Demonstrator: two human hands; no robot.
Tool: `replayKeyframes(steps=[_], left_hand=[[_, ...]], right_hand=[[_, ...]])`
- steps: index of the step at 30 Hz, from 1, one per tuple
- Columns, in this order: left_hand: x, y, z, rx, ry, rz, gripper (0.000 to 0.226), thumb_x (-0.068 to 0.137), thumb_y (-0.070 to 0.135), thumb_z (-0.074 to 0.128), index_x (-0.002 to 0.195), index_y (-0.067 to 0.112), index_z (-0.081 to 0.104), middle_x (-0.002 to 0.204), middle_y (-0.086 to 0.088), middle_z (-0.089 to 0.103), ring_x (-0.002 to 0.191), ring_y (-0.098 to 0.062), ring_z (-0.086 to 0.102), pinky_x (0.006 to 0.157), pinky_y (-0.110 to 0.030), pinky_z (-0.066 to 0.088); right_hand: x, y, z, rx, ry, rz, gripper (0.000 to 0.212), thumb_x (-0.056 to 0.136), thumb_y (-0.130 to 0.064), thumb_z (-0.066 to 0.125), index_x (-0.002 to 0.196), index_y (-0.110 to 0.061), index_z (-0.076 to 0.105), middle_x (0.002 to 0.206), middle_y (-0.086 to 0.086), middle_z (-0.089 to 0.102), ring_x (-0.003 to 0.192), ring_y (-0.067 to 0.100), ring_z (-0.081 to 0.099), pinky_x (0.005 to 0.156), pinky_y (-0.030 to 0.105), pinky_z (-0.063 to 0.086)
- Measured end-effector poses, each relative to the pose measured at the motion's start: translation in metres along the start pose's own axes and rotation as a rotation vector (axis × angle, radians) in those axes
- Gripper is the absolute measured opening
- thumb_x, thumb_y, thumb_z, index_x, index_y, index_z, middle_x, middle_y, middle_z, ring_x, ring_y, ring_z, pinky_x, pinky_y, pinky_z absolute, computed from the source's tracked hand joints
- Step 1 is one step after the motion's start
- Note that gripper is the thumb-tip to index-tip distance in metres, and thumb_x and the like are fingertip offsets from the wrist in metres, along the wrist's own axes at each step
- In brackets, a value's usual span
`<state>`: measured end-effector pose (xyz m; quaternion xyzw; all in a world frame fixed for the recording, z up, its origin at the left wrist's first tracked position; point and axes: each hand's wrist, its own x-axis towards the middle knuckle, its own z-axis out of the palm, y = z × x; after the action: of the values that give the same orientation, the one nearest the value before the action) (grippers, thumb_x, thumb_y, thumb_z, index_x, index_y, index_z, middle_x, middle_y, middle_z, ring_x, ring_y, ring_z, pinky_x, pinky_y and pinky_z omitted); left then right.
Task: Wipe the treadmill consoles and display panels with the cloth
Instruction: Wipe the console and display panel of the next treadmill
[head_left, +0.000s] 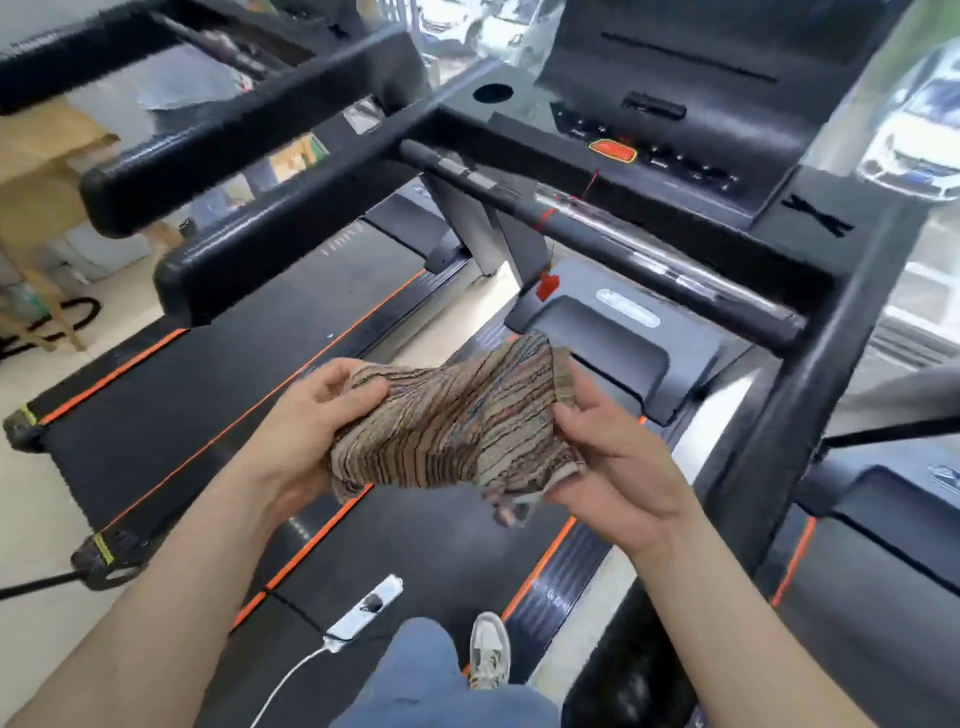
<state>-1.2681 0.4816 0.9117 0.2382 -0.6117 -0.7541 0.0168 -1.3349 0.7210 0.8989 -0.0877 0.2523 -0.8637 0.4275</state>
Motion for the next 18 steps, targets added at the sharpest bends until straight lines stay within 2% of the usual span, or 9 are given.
replayKeyframes(steps=[2, 3, 6, 7, 9, 11, 13, 16, 18], left_hand=[[0.029, 0.011, 0.014, 0.097, -0.001, 0.002, 0.007, 0.09, 0.011, 0.057, 0.096, 0.01, 0.061, 0.081, -0.007, 0.066, 0.06, -0.015, 0.061, 0.048, -0.026, 0.052], [0.042, 0.017, 0.02, 0.132, -0.005, 0.004, 0.007, 0.093, 0.011, 0.055, 0.095, 0.011, 0.062, 0.08, -0.007, 0.066, 0.061, -0.015, 0.06, 0.049, -0.027, 0.05], [0.077, 0.033, 0.037, 0.195, -0.029, 0.041, 0.013, 0.095, 0.01, 0.053, 0.095, 0.014, 0.065, 0.09, -0.01, 0.066, 0.076, -0.021, 0.059, 0.068, -0.033, 0.049], [0.087, 0.041, 0.045, 0.215, -0.065, 0.061, 0.016, 0.095, 0.009, 0.053, 0.099, 0.018, 0.066, 0.093, -0.011, 0.065, 0.078, -0.023, 0.058, 0.07, -0.034, 0.047], [0.107, 0.056, 0.064, 0.222, -0.161, 0.079, 0.032, 0.094, 0.005, 0.05, 0.108, 0.027, 0.067, 0.085, -0.013, 0.062, 0.07, -0.025, 0.053, 0.065, -0.035, 0.042], [0.126, 0.068, 0.089, 0.197, -0.245, 0.083, 0.038, 0.093, 0.001, 0.047, 0.108, 0.027, 0.07, 0.076, -0.013, 0.06, 0.066, -0.024, 0.049, 0.06, -0.033, 0.038], [0.148, 0.073, 0.114, 0.161, -0.311, 0.069, 0.035, 0.092, 0.001, 0.047, 0.107, 0.02, 0.072, 0.08, -0.014, 0.064, 0.069, -0.023, 0.054, 0.063, -0.031, 0.044], [0.188, 0.073, 0.149, 0.053, -0.391, 0.058, 0.031, 0.092, -0.001, 0.047, 0.11, 0.01, 0.069, 0.084, -0.011, 0.067, 0.07, -0.017, 0.062, 0.067, -0.027, 0.051], [0.22, 0.074, 0.17, -0.017, -0.416, 0.036, 0.029, 0.091, -0.002, 0.049, 0.107, 0.01, 0.069, 0.09, -0.012, 0.069, 0.077, -0.019, 0.064, 0.07, -0.026, 0.054]], right_hand=[[0.005, -0.012, -0.009, 0.003, 0.001, -0.03, 0.061, 0.089, 0.0, 0.056, 0.146, -0.012, 0.039, 0.138, 0.018, 0.051, 0.122, 0.034, 0.053, 0.102, 0.057, 0.039], [0.008, -0.016, -0.011, 0.018, 0.013, -0.052, 0.057, 0.091, 0.0, 0.052, 0.146, -0.013, 0.04, 0.136, 0.017, 0.053, 0.121, 0.033, 0.054, 0.102, 0.056, 0.04], [0.013, -0.027, -0.019, 0.054, 0.06, -0.139, 0.058, 0.089, -0.002, 0.058, 0.144, -0.013, 0.043, 0.134, 0.016, 0.056, 0.119, 0.031, 0.057, 0.099, 0.05, 0.047], [0.015, -0.03, -0.022, 0.074, 0.069, -0.17, 0.062, 0.086, -0.002, 0.064, 0.144, -0.012, 0.044, 0.132, 0.016, 0.058, 0.117, 0.03, 0.058, 0.096, 0.047, 0.05], [0.021, -0.043, -0.023, 0.078, 0.1, -0.244, 0.07, 0.078, 0.0, 0.071, 0.142, -0.012, 0.047, 0.126, 0.016, 0.062, 0.11, 0.028, 0.063, 0.09, 0.04, 0.053], [0.028, -0.061, -0.025, 0.021, 0.207, -0.342, 0.073, 0.07, 0.006, 0.071, 0.137, -0.013, 0.052, 0.119, 0.014, 0.065, 0.102, 0.026, 0.066, 0.087, 0.035, 0.055], [0.034, -0.078, -0.031, -0.021, 0.354, -0.427, 0.066, 0.071, 0.01, 0.063, 0.133, -0.013, 0.055, 0.119, 0.015, 0.064, 0.099, 0.025, 0.065, 0.088, 0.036, 0.054], [0.039, -0.101, -0.048, -0.035, 0.501, -0.527, 0.056, 0.083, 0.004, 0.055, 0.137, -0.009, 0.052, 0.134, 0.022, 0.054, 0.114, 0.031, 0.054, 0.106, 0.046, 0.039], [0.05, -0.116, -0.059, -0.016, 0.648, -0.616, 0.058, 0.082, 0.0, 0.058, 0.139, -0.01, 0.05, 0.133, 0.02, 0.057, 0.113, 0.031, 0.055, 0.106, 0.047, 0.038]])
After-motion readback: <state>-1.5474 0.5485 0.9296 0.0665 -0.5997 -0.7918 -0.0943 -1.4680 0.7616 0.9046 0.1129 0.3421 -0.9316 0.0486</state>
